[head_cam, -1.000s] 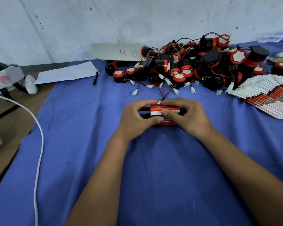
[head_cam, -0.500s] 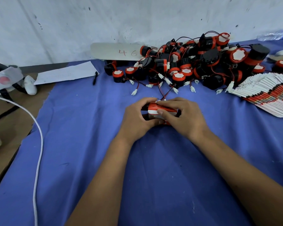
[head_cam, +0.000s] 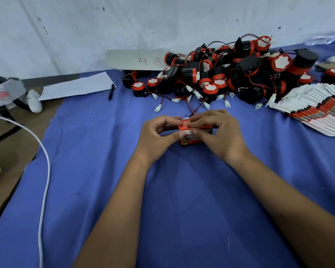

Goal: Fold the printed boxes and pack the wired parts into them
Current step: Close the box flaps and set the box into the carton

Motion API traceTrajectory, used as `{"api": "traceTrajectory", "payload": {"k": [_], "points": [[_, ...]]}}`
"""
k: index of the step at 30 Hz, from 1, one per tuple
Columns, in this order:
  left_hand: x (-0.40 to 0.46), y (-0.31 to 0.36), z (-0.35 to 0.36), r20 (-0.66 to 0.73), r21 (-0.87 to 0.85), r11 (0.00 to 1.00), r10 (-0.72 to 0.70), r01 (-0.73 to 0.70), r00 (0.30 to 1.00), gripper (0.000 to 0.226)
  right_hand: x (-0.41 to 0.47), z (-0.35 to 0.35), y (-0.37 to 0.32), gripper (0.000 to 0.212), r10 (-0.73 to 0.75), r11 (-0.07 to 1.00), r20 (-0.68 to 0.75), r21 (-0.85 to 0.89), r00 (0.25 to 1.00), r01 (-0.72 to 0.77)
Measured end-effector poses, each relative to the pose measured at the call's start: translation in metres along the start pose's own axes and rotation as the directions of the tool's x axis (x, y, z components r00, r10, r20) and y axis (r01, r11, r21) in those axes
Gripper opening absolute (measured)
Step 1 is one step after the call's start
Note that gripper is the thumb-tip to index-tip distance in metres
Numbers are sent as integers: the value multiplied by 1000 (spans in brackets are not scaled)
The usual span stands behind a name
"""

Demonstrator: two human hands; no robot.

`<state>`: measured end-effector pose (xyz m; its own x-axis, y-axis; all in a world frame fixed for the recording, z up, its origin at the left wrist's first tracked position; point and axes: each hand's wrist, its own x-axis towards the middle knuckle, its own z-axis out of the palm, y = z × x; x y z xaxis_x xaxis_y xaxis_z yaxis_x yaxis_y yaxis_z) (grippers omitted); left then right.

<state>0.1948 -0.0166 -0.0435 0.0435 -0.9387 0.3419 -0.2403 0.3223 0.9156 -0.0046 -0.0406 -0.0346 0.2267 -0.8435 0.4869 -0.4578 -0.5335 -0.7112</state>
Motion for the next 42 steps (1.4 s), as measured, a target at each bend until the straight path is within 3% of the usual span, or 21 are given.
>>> {"api": "traceTrajectory", "payload": {"k": [5, 9, 13, 24, 30, 34, 37, 42], "points": [[-1, 2, 4, -29, 37, 997, 74, -73, 997, 12, 0, -1, 3, 11, 25, 999, -12, 49, 1000, -24], [-2, 4, 8, -26, 103, 988, 117, -114, 993, 25, 3, -9, 9, 11, -57, 997, 77, 50, 995, 53], [-2, 4, 10, 12, 204, 962, 182, -180, 983, 15, 4, -20, 18, 18, -160, 987, 153, 32, 975, 156], [-4, 11, 11, 71, 449, 818, 369, -360, 927, 10, 5, -11, 23, 14, -325, 941, 60, -78, 944, 329], [-7, 9, 13, 76, 434, 824, 369, -364, 926, 10, 4, -11, 21, 13, -361, 922, 60, -128, 931, 366], [-9, 4, 16, 67, 336, 908, 243, -251, 968, 22, 5, -10, 19, 11, -361, 917, 80, -150, 929, 369], [-10, 3, 17, 49, 271, 946, 173, -179, 984, 33, 4, -8, 18, 9, -324, 939, 95, -91, 941, 333], [-5, 1, 16, 27, 289, 942, 169, -170, 985, 25, 0, -14, 23, 12, -201, 979, 49, 35, 978, 199]]}}
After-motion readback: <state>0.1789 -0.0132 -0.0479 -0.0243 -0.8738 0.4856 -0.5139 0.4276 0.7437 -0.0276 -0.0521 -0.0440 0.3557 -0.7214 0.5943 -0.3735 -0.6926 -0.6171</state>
